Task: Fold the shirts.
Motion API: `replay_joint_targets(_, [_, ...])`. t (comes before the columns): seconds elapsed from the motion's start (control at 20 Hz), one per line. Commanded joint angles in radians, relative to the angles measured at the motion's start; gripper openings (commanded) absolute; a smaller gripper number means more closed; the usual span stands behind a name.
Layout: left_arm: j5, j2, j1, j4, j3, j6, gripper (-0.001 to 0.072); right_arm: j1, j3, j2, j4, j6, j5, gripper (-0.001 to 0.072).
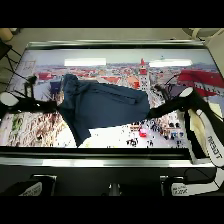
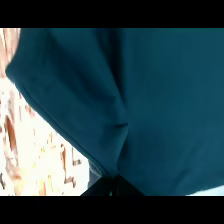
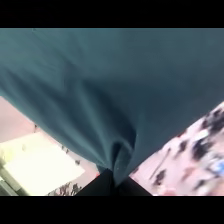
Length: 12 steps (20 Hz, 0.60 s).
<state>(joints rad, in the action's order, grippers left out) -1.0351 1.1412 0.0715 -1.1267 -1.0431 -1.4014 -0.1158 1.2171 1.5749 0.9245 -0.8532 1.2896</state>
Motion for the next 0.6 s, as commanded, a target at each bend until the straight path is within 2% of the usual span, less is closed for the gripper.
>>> replay_joint_targets(0.0, [0.013, -0.135, 0.026, -0.010, -0.275, 0.007, 0.0022, -0.062, 0.286, -0.156, 0.042, 0.017, 0.059, 0.0015])
replay_joint_targets(0.1, [0.052, -0.228, 0.051, -0.053, -0.529, -0.034, 0.0022, -0.110, 0.529, -0.303, 0.105, 0.017, 0.006, 0.0015])
replay_joint_targets(0.25, [0.116, -0.351, 0.088, -0.197, -0.843, -0.196, 0.0022, -0.117, 0.794, -0.539, 0.316, -0.003, -0.153, 0.0015])
replay_joint_targets(0.4, [0.119, -0.448, 0.089, -0.185, -0.916, -0.266, 0.0022, -0.117, 0.813, -0.730, 0.344, -0.052, -0.188, 0.0014])
replay_joint_targets(0.55, [0.116, -0.486, 0.089, -0.175, -0.916, -0.268, 0.0021, -0.117, 0.813, -0.808, 0.374, -0.081, -0.159, 0.0014])
